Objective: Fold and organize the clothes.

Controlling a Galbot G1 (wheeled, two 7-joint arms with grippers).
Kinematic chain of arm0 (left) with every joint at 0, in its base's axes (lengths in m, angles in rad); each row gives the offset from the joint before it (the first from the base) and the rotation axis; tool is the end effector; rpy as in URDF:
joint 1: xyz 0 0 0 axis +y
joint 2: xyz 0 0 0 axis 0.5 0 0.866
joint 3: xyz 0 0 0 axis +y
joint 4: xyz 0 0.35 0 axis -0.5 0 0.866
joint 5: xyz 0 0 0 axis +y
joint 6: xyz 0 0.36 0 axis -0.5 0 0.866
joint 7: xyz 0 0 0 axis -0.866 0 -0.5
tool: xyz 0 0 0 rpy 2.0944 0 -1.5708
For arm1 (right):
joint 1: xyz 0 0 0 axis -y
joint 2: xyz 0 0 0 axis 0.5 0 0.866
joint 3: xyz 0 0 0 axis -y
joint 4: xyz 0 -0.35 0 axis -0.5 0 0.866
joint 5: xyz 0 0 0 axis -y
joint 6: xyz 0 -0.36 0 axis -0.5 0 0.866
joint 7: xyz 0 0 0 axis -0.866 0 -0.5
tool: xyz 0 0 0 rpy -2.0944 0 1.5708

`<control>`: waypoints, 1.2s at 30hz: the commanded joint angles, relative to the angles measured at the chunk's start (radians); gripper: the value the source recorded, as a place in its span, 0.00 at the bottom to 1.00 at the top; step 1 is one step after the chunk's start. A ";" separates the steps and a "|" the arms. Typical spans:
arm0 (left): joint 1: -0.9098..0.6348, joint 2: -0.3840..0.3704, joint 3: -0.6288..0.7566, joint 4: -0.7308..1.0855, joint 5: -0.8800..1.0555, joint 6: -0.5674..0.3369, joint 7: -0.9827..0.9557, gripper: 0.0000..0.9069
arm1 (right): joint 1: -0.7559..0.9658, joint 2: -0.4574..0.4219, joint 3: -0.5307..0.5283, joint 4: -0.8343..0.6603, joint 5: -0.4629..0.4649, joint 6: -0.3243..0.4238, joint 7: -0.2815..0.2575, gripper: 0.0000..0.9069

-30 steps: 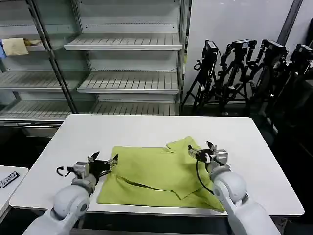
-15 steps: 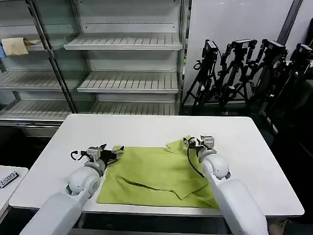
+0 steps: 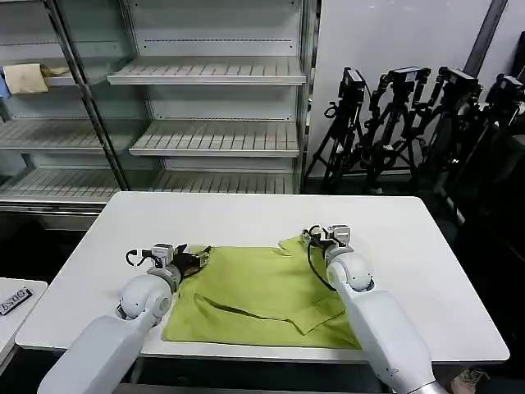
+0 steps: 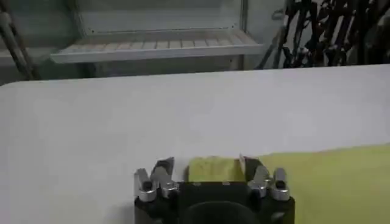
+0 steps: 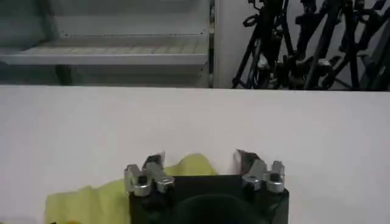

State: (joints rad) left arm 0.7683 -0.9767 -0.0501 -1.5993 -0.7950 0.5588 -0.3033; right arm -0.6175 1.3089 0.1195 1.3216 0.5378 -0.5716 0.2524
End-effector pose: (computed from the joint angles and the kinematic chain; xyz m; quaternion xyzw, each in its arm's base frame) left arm 0.4107 0.0542 -0.2708 -0.0696 -0.9594 -0.0262 0.2721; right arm 0.4830 0.0189 -0.2839 0.0506 -0.9644 0.0024 0.2594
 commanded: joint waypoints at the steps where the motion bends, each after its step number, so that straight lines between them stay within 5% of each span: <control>1: 0.001 0.001 0.011 0.017 -0.017 0.009 0.015 0.03 | 0.004 0.013 -0.009 -0.043 0.012 -0.006 -0.002 0.00; 14: 0.022 0.007 -0.018 -0.003 -0.055 -0.031 0.031 0.03 | -0.029 0.004 -0.006 0.021 0.024 0.028 -0.015 0.00; 23: 0.036 0.016 -0.040 -0.052 -0.072 -0.097 0.046 0.03 | -0.059 -0.009 0.009 0.084 0.017 0.134 -0.008 0.00; 36: 0.111 0.061 -0.097 -0.193 -0.085 -0.118 0.056 0.03 | -0.129 -0.070 0.056 0.321 0.010 0.173 -0.012 0.00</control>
State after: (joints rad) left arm 0.8456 -0.9256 -0.1300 -1.7211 -0.8780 0.4577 -0.2474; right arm -0.7274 1.2521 0.1623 1.5378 0.5561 -0.4320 0.2399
